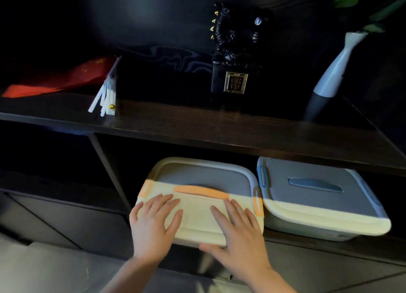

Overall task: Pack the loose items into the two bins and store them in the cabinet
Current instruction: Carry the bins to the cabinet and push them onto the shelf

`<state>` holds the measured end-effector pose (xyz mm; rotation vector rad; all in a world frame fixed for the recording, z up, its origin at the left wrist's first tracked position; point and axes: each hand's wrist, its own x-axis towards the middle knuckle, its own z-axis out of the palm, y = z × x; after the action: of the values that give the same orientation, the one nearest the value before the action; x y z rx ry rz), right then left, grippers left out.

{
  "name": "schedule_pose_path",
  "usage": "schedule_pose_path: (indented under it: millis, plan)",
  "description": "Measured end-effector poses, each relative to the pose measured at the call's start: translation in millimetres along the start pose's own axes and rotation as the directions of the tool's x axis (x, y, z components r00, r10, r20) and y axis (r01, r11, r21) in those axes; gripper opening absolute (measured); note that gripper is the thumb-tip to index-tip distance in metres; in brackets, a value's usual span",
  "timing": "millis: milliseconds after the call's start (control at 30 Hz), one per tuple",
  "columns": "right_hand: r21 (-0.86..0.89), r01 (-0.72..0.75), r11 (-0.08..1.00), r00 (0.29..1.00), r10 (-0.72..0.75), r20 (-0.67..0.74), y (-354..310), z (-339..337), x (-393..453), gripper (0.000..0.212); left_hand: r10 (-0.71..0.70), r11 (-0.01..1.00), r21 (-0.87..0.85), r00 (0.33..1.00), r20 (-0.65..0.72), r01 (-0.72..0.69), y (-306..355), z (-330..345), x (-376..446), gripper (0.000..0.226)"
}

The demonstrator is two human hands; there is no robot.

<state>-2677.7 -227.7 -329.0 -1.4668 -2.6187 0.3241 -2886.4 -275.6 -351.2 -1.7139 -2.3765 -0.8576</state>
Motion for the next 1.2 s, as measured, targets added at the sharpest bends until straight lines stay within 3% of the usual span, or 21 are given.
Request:
schedule_pose_path:
  millis: [67, 200, 367, 567, 633, 700, 800, 900, 967, 1067, 1200]
  plan:
    - [-0.006, -0.002, 1.0, 0.999, 0.001, -0.048, 1.2, 0.7, 5.9, 0.087, -0.003, 1.0, 0.018, 1.0, 0.004, 0.003, 2.8, 4.4, 15.4, 0.037]
    - [-0.026, -0.012, 1.0, 1.0, 0.013, 0.007, 12.2, -8.0, 24.7, 0.088, 0.004, 0.998, 0.07, 1.0, 0.028, -0.006, 9.5, 15.9, 41.6, 0.036]
    - [-0.054, -0.027, 0.998, 0.999, 0.029, 0.029, 32.5, -18.6, 49.7, 0.095, -0.03, 0.986, 0.168, 0.991, 0.133, 0.007, 23.3, 27.4, 63.3, 0.044]
    - [-0.016, 0.006, 1.0, 0.996, -0.004, 0.086, 50.4, -22.9, 73.0, 0.085, -0.054, 0.973, 0.23, 0.964, 0.26, -0.008, 31.5, 26.7, 73.5, 0.04]
    - [-0.022, -0.004, 1.0, 1.0, 0.004, 0.031, 47.4, -19.4, 68.8, 0.08, -0.037, 0.968, 0.246, 0.949, 0.312, -0.044, 27.4, 26.1, 75.4, 0.043]
    - [0.037, 0.003, 0.999, 0.993, 0.002, -0.119, 46.6, -10.8, 49.1, 0.066, 0.001, 0.978, 0.199, 0.947, 0.322, -0.069, 20.9, 26.2, 68.3, 0.052]
    - [0.221, 0.042, 0.974, 0.95, 0.03, -0.312, 60.2, 18.6, -6.1, 0.05, 0.108, 0.992, 0.043, 0.972, 0.211, -0.119, 18.6, 30.6, 31.7, 0.06]
    - [0.297, -0.089, 0.951, 0.975, 0.144, -0.168, 83.9, 53.2, -58.8, 0.048, 0.123, 0.984, -0.146, 0.979, 0.163, -0.099, 36.0, 36.0, -15.5, 0.066]
    - [0.268, -0.19, 0.945, 0.98, 0.199, -0.01, 96.4, 67.7, -77.2, 0.052, 0.086, 0.965, -0.259, 0.969, 0.232, -0.024, 52.2, 41.8, -38.3, 0.074]
    - [0.208, -0.283, 0.936, 0.958, 0.268, 0.1, 110.1, 70.3, -78.3, 0.059, 0.15, 0.96, -0.279, 0.908, 0.39, -0.038, 68.7, 59.8, -62.2, 0.077]
    - [0.141, -0.261, 0.955, 0.95, 0.228, 0.213, 123.8, 70.2, -69.1, 0.071, 0.17, 0.958, -0.285, 0.827, 0.536, -0.013, 76.5, 81.0, -78.1, 0.064]
